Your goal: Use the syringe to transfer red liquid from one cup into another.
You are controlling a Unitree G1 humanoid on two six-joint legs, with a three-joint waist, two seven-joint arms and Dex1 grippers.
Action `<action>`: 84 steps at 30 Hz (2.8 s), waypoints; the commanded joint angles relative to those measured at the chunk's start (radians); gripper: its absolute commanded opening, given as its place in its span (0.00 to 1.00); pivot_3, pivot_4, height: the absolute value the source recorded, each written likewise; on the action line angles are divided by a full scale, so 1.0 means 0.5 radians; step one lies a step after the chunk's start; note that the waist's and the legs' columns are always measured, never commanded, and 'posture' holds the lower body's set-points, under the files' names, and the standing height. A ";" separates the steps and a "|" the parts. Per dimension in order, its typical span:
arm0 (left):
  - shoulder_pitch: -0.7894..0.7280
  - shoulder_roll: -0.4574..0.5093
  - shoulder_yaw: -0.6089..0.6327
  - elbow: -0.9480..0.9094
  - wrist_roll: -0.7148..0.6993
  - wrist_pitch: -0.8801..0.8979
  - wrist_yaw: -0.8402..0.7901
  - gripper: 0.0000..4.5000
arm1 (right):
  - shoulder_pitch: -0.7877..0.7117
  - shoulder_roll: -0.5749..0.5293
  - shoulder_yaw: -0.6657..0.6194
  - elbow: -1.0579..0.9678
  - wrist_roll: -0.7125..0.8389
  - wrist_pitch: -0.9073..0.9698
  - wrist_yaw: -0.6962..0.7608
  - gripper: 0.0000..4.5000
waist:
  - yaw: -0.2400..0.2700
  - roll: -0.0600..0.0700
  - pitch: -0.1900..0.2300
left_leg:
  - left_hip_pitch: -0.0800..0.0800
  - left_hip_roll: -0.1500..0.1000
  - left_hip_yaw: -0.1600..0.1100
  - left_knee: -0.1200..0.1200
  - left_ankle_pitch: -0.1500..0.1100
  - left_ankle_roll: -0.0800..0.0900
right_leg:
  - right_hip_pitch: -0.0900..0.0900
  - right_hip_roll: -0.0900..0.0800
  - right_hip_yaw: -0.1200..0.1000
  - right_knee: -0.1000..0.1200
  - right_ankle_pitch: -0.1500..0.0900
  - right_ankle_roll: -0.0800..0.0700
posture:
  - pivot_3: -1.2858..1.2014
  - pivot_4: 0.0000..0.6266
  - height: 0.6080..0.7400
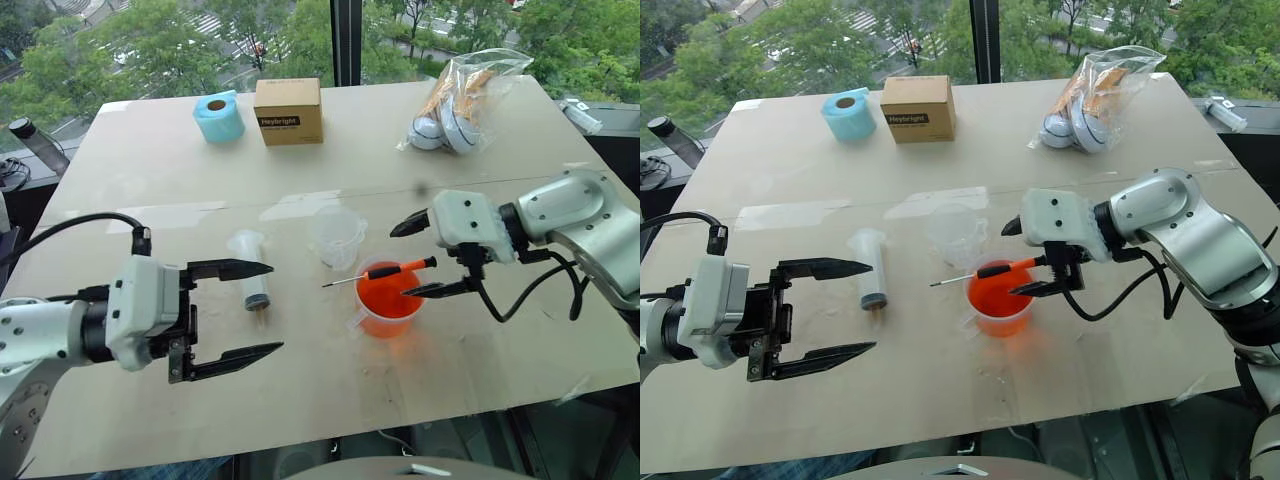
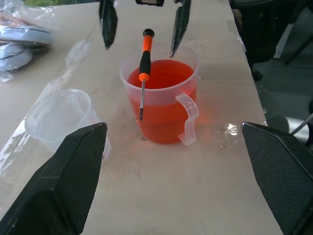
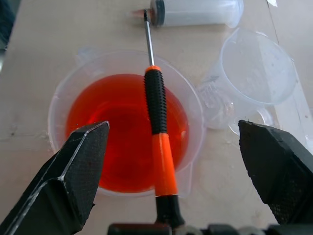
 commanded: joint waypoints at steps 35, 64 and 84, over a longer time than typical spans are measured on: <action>-0.590 0.004 -0.329 -0.050 -0.013 0.289 0.285 1.00 | -0.099 0.147 -0.152 0.058 -0.073 0.173 0.000 0.02 | 0.003 -0.004 0.003 | 0.001 -0.001 -0.002 0.006 0.000 0.000 | 0.001 0.004 -0.002 0.010 0.000 0.001 | 0.52 0.24 1.00; -1.249 0.006 -0.652 -0.083 -0.648 0.837 0.912 1.00 | -0.159 0.025 -0.459 2.756 -0.717 -1.115 -0.506 0.02 | -0.012 -0.008 0.015 | 0.005 -0.001 0.009 0.007 0.003 -0.003 | 0.000 0.017 0.010 0.016 -0.001 0.003 | 0.52 0.24 1.00; -1.135 0.136 -0.397 0.239 -0.550 1.333 1.508 1.00 | 0.197 0.038 -1.125 0.706 0.588 0.211 0.088 0.99 | 0.005 -0.010 0.024 | 0.011 0.003 0.006 0.004 0.002 -0.003 | 0.002 0.010 0.010 0.023 -0.002 0.004 | 0.52 0.24 1.00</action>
